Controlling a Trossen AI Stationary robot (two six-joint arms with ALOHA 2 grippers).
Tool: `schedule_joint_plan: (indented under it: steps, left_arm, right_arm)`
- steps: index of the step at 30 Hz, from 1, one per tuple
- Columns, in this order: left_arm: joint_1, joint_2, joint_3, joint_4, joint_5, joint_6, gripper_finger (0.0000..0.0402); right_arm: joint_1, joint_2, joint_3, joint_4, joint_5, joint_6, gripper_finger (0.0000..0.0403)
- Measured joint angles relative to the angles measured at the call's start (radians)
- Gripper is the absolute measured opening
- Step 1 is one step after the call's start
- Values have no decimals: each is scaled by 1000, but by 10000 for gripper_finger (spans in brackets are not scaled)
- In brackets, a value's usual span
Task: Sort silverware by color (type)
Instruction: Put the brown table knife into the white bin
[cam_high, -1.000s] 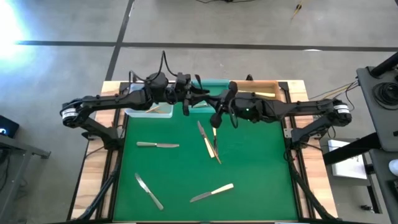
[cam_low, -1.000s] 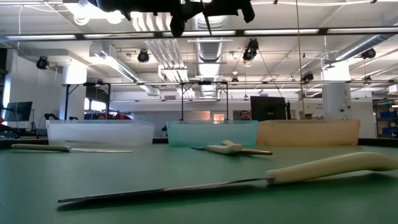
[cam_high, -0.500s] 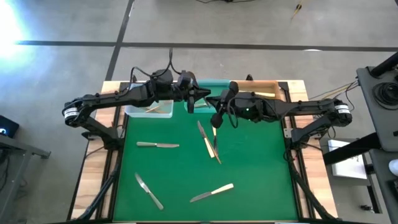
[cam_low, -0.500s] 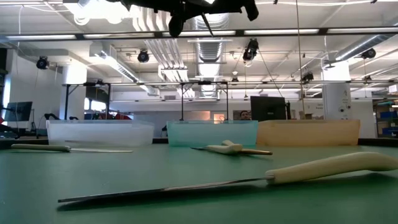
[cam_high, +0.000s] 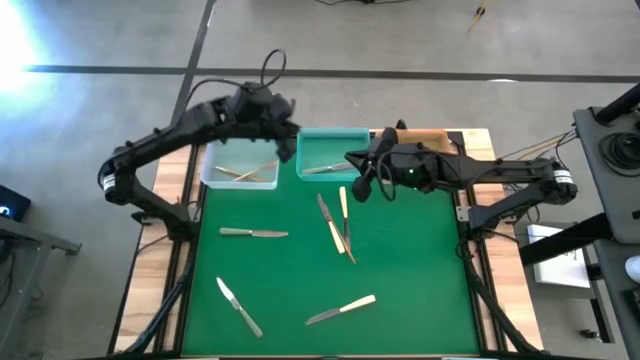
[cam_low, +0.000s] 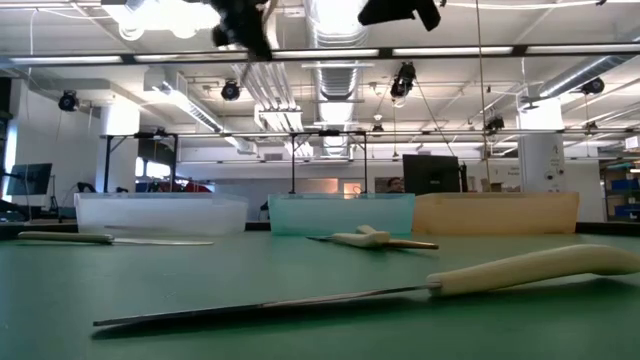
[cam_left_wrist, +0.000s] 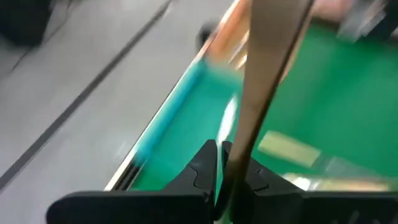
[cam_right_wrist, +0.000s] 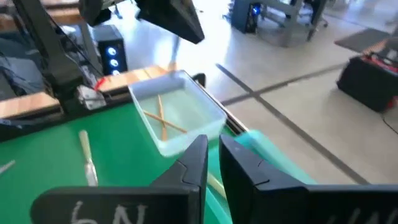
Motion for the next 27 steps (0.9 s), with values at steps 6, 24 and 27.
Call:
schedule_joint_plan:
  steps: [6, 24, 27]
  left_arm:
    - [115, -4, -17, -296, -71, 58, 1]
    - [335, -3, -439, -236, -70, 159, 21]
    - [334, -3, -456, -234, -69, 158, 29]
  right_arm:
    - [0, -14, 0, -164, 14, 67, 51]
    - [0, -10, -3, -267, 12, 134, 52]
    - [0, -10, -3, -276, 12, 134, 52]
